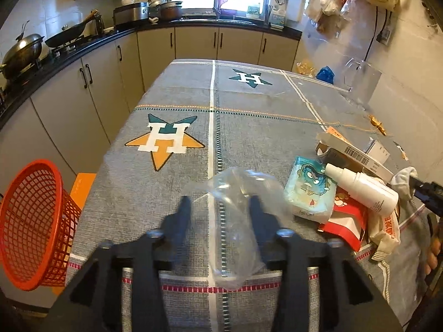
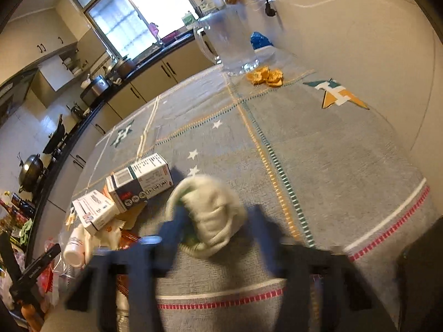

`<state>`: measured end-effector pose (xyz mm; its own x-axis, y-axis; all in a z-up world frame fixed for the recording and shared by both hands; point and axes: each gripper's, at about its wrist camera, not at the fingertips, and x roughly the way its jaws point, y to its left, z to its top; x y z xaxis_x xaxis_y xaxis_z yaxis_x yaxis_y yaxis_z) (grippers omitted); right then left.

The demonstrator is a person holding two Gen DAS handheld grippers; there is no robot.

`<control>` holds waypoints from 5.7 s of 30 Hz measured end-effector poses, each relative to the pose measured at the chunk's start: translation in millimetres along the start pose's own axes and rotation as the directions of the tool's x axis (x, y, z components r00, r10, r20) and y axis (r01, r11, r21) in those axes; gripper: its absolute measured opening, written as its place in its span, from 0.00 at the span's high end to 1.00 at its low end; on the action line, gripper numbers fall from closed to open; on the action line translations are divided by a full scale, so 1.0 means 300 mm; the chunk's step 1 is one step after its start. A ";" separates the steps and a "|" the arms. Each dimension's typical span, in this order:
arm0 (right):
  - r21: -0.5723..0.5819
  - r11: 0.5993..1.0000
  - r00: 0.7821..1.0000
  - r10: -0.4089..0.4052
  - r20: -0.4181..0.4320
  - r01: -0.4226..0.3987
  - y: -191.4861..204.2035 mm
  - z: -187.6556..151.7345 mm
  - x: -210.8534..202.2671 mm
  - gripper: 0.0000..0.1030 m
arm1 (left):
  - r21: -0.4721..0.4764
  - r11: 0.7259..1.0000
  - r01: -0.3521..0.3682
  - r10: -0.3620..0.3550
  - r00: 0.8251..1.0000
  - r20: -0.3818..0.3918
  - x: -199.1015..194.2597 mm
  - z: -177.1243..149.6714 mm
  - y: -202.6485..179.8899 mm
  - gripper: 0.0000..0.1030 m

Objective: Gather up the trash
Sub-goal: 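Grasp the clear plastic cup with the left tool while the right tool grasps the white sock, then lift the clear cup and white sock off the table with both tools, then lower the cup and sock into the red basket and open both tools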

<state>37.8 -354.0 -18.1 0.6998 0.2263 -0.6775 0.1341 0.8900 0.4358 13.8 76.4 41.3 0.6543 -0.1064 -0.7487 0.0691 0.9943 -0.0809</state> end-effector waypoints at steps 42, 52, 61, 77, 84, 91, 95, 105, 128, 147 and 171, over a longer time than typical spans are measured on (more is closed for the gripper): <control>-0.242 0.950 0.971 0.223 0.086 -0.196 0.338 -0.153 -0.242 0.76 | 0.049 0.996 0.072 -0.077 0.989 0.129 -0.228 -0.096 -0.079 0.96; -0.302 0.920 0.963 0.268 0.010 -0.252 0.445 -0.202 -0.199 0.76 | 0.042 0.998 0.057 -0.062 0.988 0.144 -0.243 -0.103 -0.062 0.96; -0.339 0.899 0.958 0.286 -0.028 -0.278 0.518 -0.230 -0.177 0.76 | 0.032 0.998 0.049 -0.053 0.987 0.149 -0.253 -0.114 -0.036 0.96; -0.376 0.878 0.955 0.286 -0.083 -0.295 0.602 -0.270 -0.134 0.76 | 0.003 0.999 0.039 -0.039 0.986 0.160 -0.265 -0.126 0.004 0.96; -0.405 0.861 0.951 0.293 -0.099 -0.308 0.659 -0.284 -0.126 0.76 | -0.022 0.999 0.039 -0.035 0.985 0.170 -0.281 -0.131 0.049 0.96; -0.436 0.837 0.943 0.305 -0.131 -0.331 0.746 -0.295 -0.100 0.76 | -0.065 0.998 0.026 -0.012 0.980 0.198 -0.320 -0.131 0.131 0.96; -0.456 0.817 0.935 0.315 -0.160 -0.353 0.813 -0.308 -0.080 0.76 | -0.103 0.995 0.002 0.021 0.976 0.218 -0.350 -0.133 0.204 0.96; -0.526 0.742 0.909 0.347 -0.230 -0.416 1.050 -0.358 -0.023 0.76 | -0.207 0.977 -0.056 0.104 0.968 0.227 -0.393 -0.153 0.410 0.96; -0.546 0.661 0.856 0.363 -0.367 -0.514 1.459 -0.449 0.173 0.76 | -0.362 0.917 -0.167 0.243 0.954 0.174 -0.379 -0.201 0.763 0.96; -0.545 0.650 0.838 0.300 -0.456 -0.530 1.615 -0.541 0.361 0.74 | -0.382 0.903 -0.196 0.261 0.957 0.125 -0.313 -0.225 0.820 0.96; -0.525 0.686 0.861 0.354 -0.365 -0.504 1.404 -0.462 0.187 0.52 | -0.342 0.925 -0.164 0.239 0.952 0.191 -0.408 -0.226 0.675 0.65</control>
<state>36.4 88.4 45.4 0.3942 0.6542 -0.6455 -0.6289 0.7042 0.3296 -103.3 290.7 72.0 0.7832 0.1366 -0.6066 -0.3007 0.9371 -0.1773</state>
